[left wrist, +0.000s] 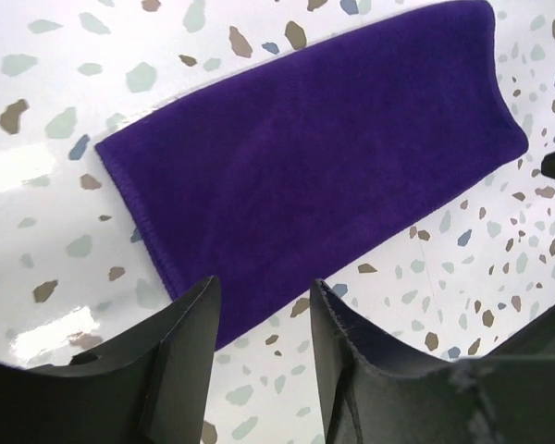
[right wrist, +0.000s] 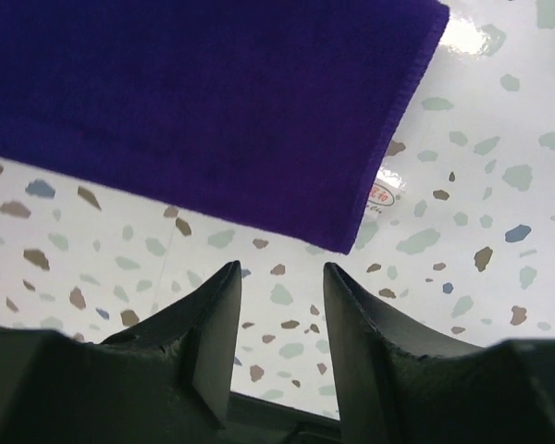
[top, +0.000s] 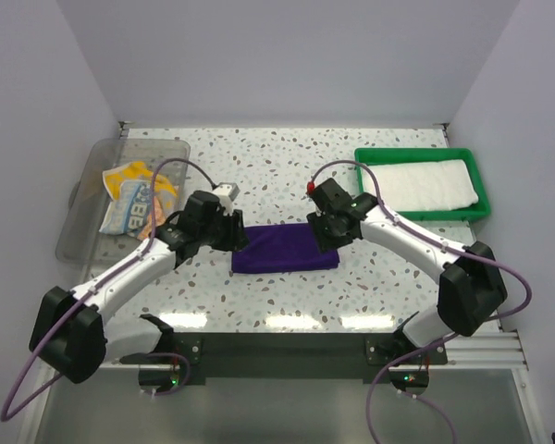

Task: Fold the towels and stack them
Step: Fold the towel

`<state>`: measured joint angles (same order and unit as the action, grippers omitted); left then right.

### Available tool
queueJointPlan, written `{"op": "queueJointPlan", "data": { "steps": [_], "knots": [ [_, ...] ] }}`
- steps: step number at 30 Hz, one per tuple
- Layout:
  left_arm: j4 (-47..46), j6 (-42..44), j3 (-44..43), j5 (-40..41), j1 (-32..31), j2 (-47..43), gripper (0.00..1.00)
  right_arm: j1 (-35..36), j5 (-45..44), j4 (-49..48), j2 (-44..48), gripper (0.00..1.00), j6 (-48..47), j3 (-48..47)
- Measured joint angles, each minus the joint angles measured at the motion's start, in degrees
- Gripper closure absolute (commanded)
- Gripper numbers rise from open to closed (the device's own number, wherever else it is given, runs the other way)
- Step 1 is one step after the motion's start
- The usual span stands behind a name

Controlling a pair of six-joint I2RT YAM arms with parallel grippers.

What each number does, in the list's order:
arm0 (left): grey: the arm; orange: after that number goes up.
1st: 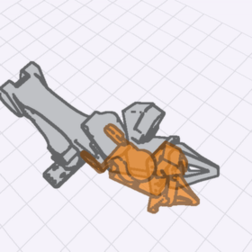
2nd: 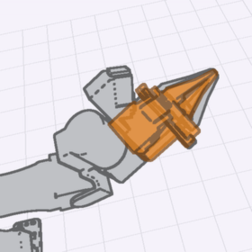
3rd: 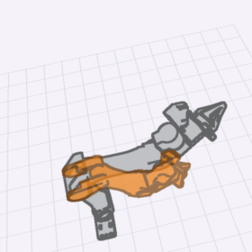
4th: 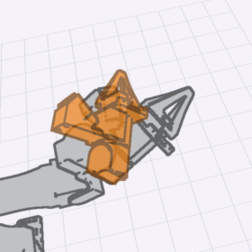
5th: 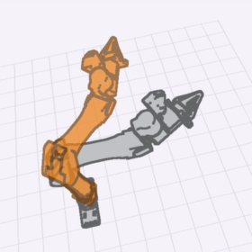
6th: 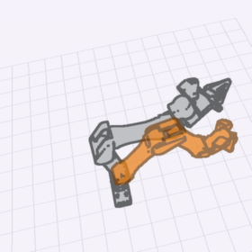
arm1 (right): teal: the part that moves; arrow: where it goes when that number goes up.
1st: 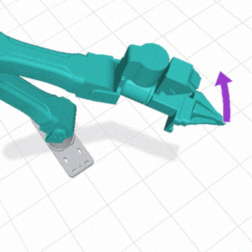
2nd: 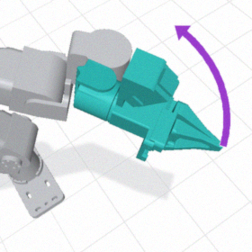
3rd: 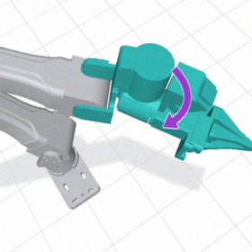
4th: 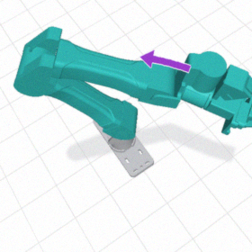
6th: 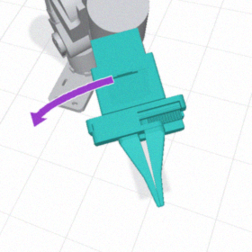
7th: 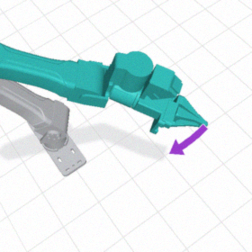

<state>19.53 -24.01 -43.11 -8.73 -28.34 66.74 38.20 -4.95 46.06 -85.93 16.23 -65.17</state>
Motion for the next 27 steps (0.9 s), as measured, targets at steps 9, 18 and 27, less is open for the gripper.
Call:
{"op": "queueJointPlan", "data": {
  "steps": [9,18,27],
  "knots": [
    [-5.6,-2.8,1.4,0.3,-4.4,11.9,0.69,0.0,-4.6,-9.2,-1.6,0.6,9.1,7.2],
    [-9.1,-6.6,6.4,3.2,-4.8,15.2,0.76,-0.2,-5.1,-15.8,-1.2,0.62,13.6,18.2],
    [-4.2,-6.4,6.3,8.5,-5.2,10.0,0.41,-0.4,-7.9,-12.4,3.6,0.57,13.2,17.5]
  ]
}}
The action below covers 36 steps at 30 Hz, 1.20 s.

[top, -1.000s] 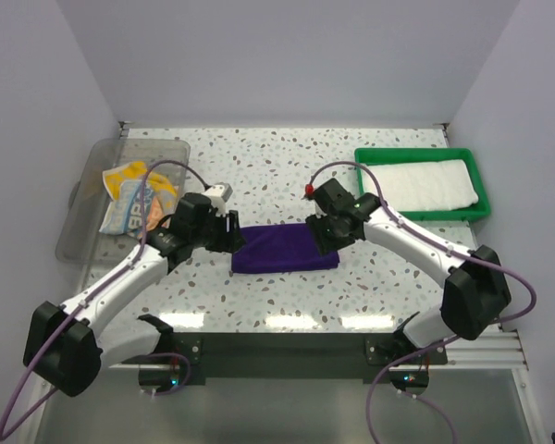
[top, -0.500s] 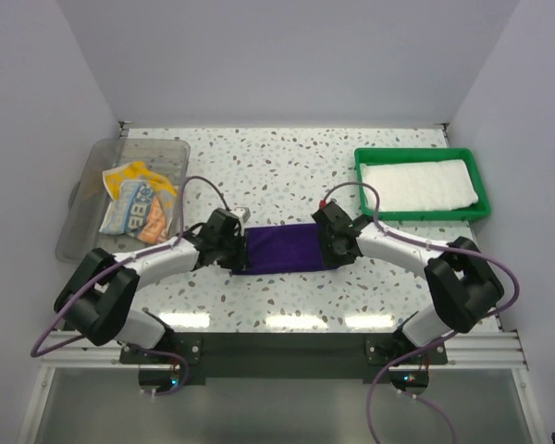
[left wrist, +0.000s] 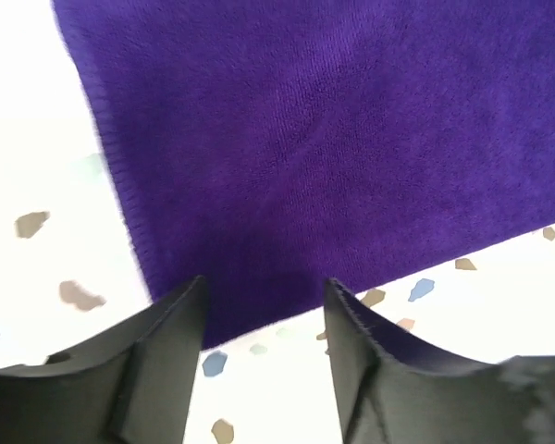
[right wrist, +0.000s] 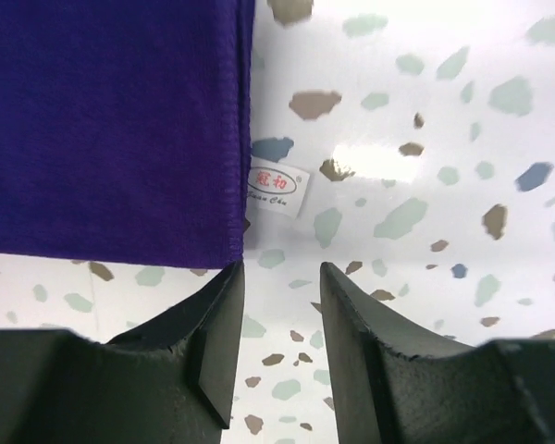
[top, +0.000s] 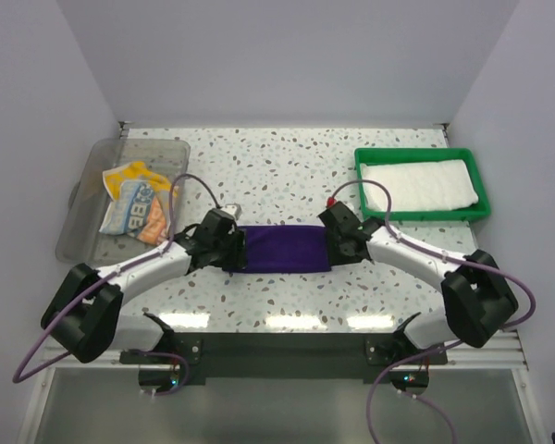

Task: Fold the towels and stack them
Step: Fold the towel

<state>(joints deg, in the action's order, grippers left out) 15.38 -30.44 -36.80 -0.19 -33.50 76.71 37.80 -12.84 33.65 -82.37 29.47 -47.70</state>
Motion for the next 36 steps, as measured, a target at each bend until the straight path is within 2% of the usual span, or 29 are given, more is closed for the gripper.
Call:
{"op": "queueJointPlan", "data": {
  "steps": [3,6,9,10,12,13,16,21,24,27,30,32,34,36],
  "knots": [
    [3.4,0.5,-2.7,1.8,0.0,-1.5,0.39,-0.7,-1.2,1.9,0.3,0.57,-1.9,-4.9],
    [4.8,1.6,-7.4,3.2,0.1,-1.5,0.41,-2.5,-0.9,1.3,0.1,0.64,-4.4,-10.7],
    [4.4,3.0,-12.1,4.7,0.1,-0.8,0.52,-4.1,-0.1,-0.4,-2.0,0.78,-6.3,-15.4],
    [4.0,3.4,-13.1,5.0,0.2,-0.1,0.59,-4.3,0.3,-1.3,-3.3,0.8,-6.8,-16.5],
    [2.7,4.5,-15.0,5.5,0.7,2.7,0.64,-4.8,1.0,-3.6,-6.6,0.84,-7.4,-18.2],
    [2.0,4.8,-15.7,5.7,1.1,4.6,0.69,-4.9,1.7,-4.7,-8.2,0.85,-7.6,-18.4],
    [0.7,6.1,-17.1,5.8,2.8,10.6,0.75,-5.5,3.6,-6.7,-12.9,0.89,-7.7,-18.4],
    [-1.2,7.5,-17.4,6.2,5.3,19.4,0.8,-7.3,5.4,-11.1,-18.0,0.93,-7.4,-16.9],
    [-2.7,7.5,-18.1,5.9,7.0,21.3,0.82,-9.3,6.2,-13.6,-19.3,0.94,-6.9,-14.6],
    [-4.0,7.0,-18.7,5.4,8.7,22.3,0.82,-10.9,7.1,-15.7,-19.5,0.94,-6.0,-13.2],
    [-4.3,7.0,-18.7,4.6,9.4,22.3,0.71,-11.3,7.4,-17.1,-19.3,0.94,-5.9,-12.6],
    [-4.4,7.1,-18.7,3.5,9.4,22.0,0.61,-11.3,7.5,-17.0,-18.8,0.93,-6.1,-12.4],
    [-4.1,7.0,-18.6,2.4,9.4,21.0,0.5,-11.3,7.3,-16.5,-17.9,0.9,-6.6,-12.3],
    [-3.4,7.0,-18.5,1.8,9.5,19.2,0.45,-11.5,6.9,-15.2,-16.6,0.85,-7.0,-12.3]
  ]
}}
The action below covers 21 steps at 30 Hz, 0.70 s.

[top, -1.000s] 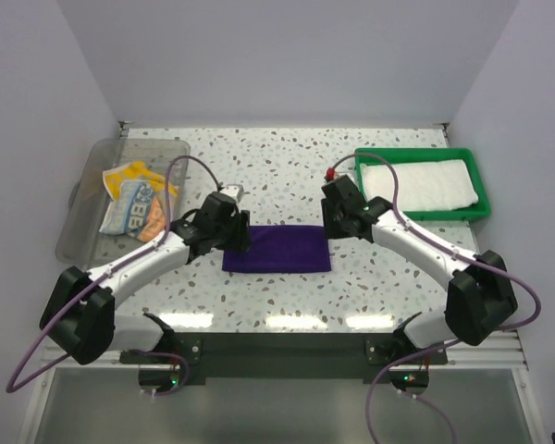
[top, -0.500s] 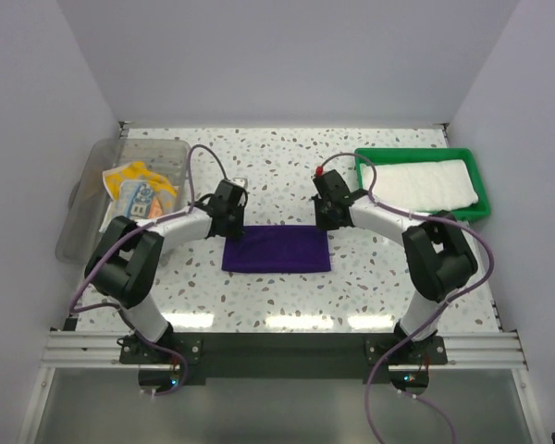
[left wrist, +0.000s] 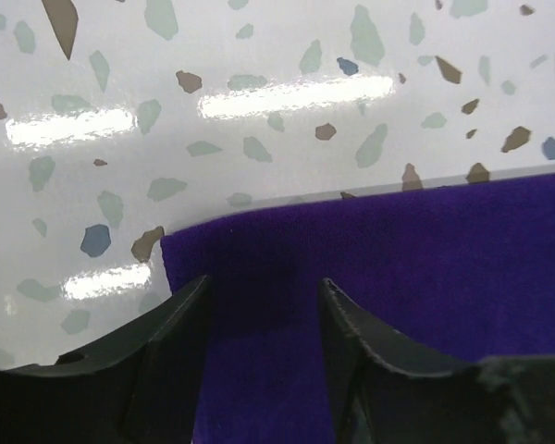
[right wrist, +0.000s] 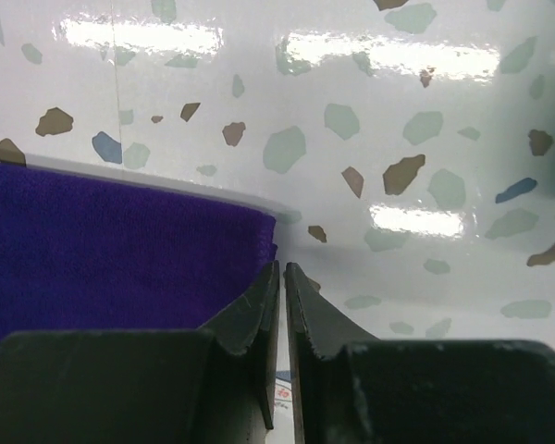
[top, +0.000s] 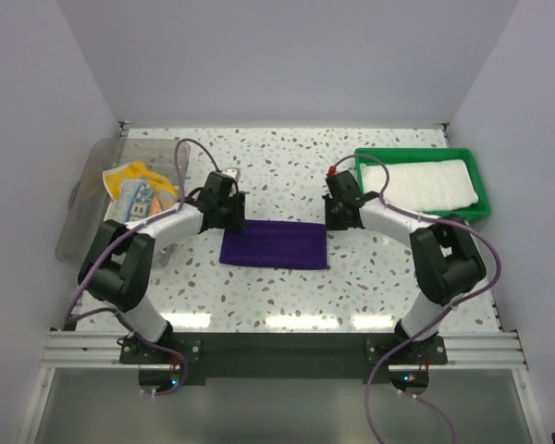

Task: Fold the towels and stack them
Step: Fold the towel

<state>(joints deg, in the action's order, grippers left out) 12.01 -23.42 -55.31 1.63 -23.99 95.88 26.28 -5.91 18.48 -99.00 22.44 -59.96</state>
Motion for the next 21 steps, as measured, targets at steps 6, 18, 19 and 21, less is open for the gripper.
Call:
{"op": "queueJointPlan", "data": {
  "steps": [6,18,19,21],
  "knots": [
    [1.6,-0.1,2.9,-0.5,0.0,-10.2,0.48,0.0,1.6,3.6,5.6,0.77,-1.1,0.0],
    [4.5,-3.5,16.3,-0.5,-2.4,-16.5,0.7,6.7,8.5,4.7,10.9,0.77,1.2,8.3],
    [4.4,-4.0,17.1,-0.5,-2.4,-16.4,0.72,6.7,8.8,4.7,10.9,0.77,1.4,9.9],
    [4.0,-4.9,17.9,-0.2,-2.4,-16.3,0.73,6.7,9.0,4.7,10.9,0.77,1.9,12.5]
  ]
}}
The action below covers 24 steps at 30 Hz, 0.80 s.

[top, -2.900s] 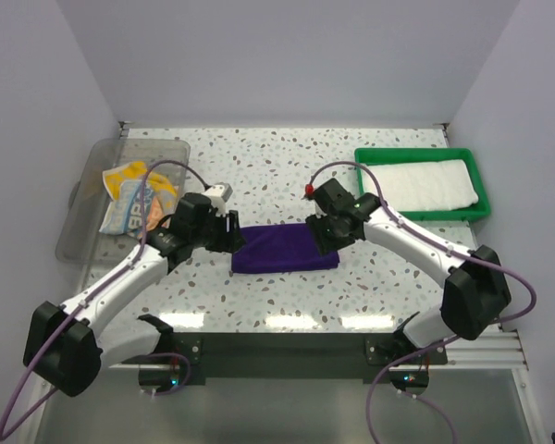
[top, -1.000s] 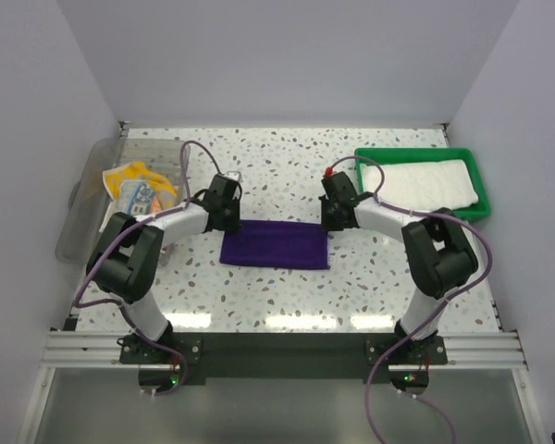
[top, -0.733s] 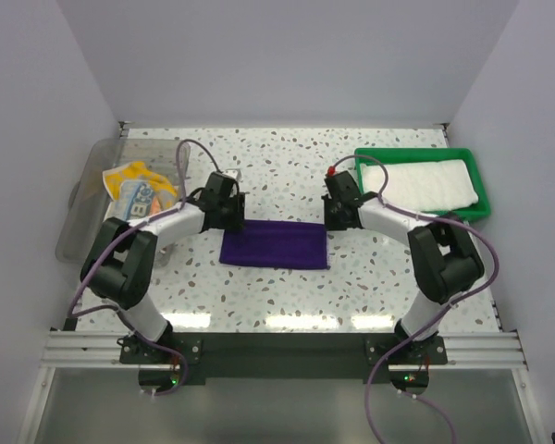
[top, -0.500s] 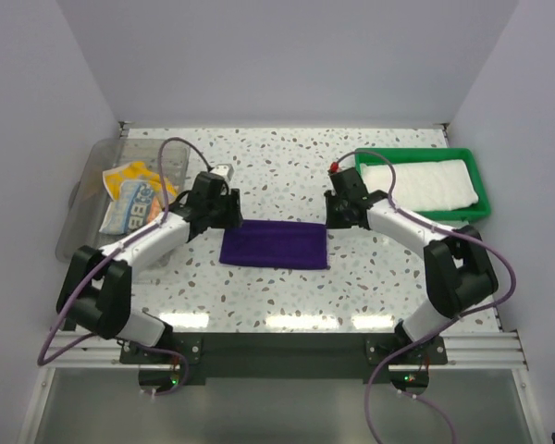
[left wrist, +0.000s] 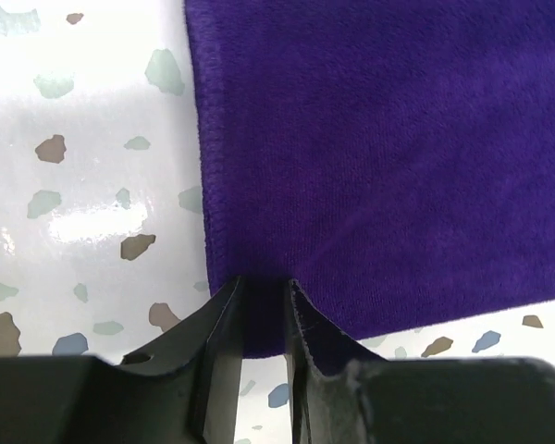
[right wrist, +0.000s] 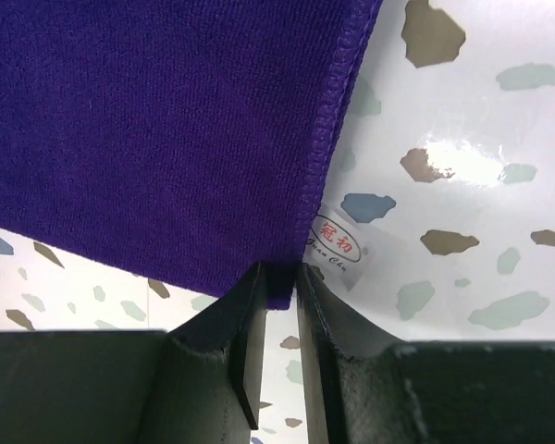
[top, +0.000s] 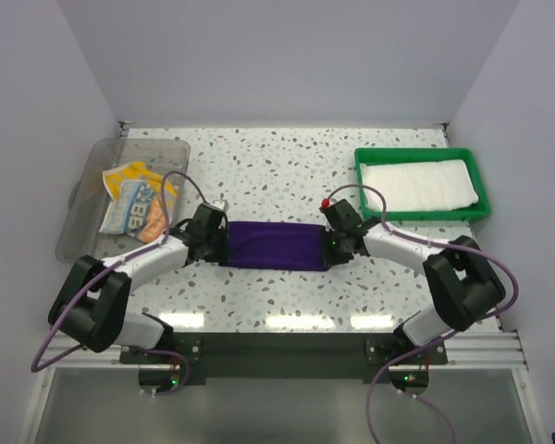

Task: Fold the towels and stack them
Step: Fold the towel, then neatly place the folded towel into the bin

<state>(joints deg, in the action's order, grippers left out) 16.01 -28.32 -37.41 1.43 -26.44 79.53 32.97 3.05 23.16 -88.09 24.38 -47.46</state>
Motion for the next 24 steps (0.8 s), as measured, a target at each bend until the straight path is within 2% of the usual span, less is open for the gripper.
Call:
{"op": "queueJointPlan", "data": {
  "steps": [3,5,6,7,10,11,13,14,17,21,24],
  "knots": [
    [0.0,-0.9,0.0,0.8,0.0,-0.1,0.71,0.0,0.2,-0.1,0.3,0.77,0.5,1.3],
    [0.3,-1.0,0.0,1.2,-0.2,-0.4,0.58,0.0,-0.3,0.4,1.1,0.76,0.5,1.3],
    [0.9,-0.9,-0.3,1.6,-0.3,-0.7,0.47,0.0,-0.8,1.0,1.7,0.7,0.3,1.2],
    [1.7,-0.5,-0.7,2.1,-0.4,-1.0,0.43,-0.1,-1.6,1.9,2.3,0.67,0.2,1.0],
    [4.5,0.9,-2.8,4.5,-0.9,-2.1,0.29,-1.7,-4.0,5.3,4.2,0.53,-0.5,-0.5],
    [5.2,1.6,-3.8,5.4,-1.4,-2.4,0.26,-3.0,-4.3,6.1,4.9,0.45,-0.7,-1.0],
    [6.2,3.1,-6.3,7.2,-3.4,-2.7,0.19,-6.4,-5.2,7.3,6.4,0.34,-0.9,-1.6],
    [6.4,4.2,-7.8,8.0,-5.0,-2.7,0.16,-8.7,-5.3,7.8,7.2,0.21,-1.0,-1.7],
    [6.4,7.0,-12.4,9.3,-10.3,-2.3,0.09,-16.0,-5.2,9.4,8.7,0.01,-1.0,-1.7],
    [6.4,10.2,-18.6,9.8,-17.5,1.7,0.02,-23.6,-4.6,11.3,9.7,0.01,-0.6,-1.5],
    [6.4,12.7,-23.5,10.2,-24.3,7.2,0.02,-27.3,-2.5,12.0,10.1,0.01,-0.1,-0.9]
  ]
}}
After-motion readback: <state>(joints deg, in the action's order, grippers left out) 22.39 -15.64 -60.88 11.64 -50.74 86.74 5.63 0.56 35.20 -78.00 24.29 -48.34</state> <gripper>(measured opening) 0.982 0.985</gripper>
